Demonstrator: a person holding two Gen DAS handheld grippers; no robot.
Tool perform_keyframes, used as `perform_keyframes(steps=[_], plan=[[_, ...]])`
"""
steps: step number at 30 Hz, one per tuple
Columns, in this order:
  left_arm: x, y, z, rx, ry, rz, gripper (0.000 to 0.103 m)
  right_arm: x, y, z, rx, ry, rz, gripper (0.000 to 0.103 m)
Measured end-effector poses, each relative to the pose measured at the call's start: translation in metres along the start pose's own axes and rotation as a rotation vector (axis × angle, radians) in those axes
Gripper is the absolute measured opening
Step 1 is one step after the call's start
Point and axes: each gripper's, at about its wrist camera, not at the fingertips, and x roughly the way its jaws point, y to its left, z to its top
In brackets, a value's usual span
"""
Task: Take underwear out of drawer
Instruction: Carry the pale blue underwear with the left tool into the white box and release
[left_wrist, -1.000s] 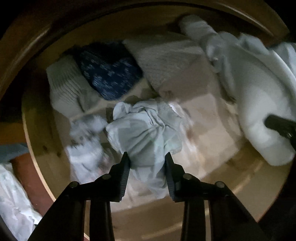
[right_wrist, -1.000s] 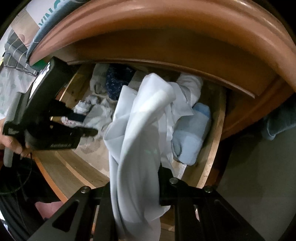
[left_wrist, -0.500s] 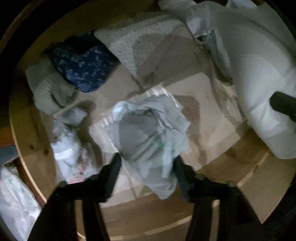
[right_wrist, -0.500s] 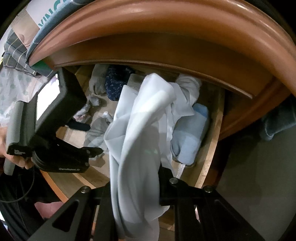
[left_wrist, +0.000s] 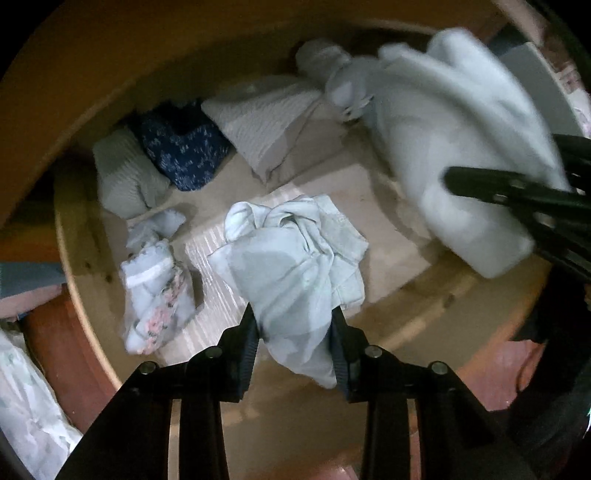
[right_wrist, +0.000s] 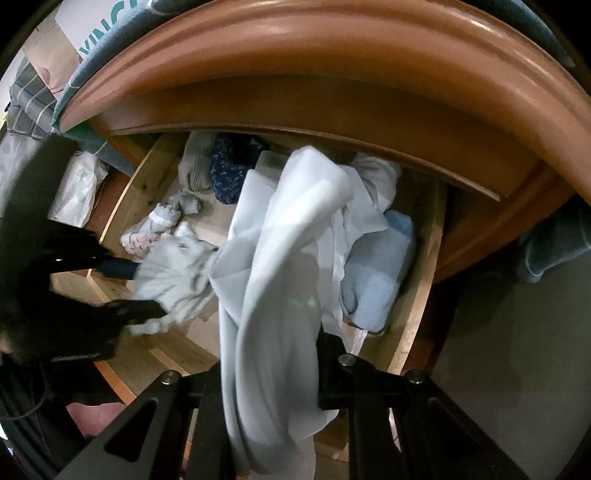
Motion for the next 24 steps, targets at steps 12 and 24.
perform_keyframes(steps=[12, 24], plan=[[-0.105, -0.015, -0.026, -0.010, -0.239, -0.018, 0.032, -0.004, 0.003, -0.001, -0.005, -0.014, -0.014, 0.015], [-0.293, -0.006, -0.011, -0.057, -0.586, -0.021, 0.032, -0.003, 0.009, -0.001, -0.017, -0.013, -0.019, 0.015]])
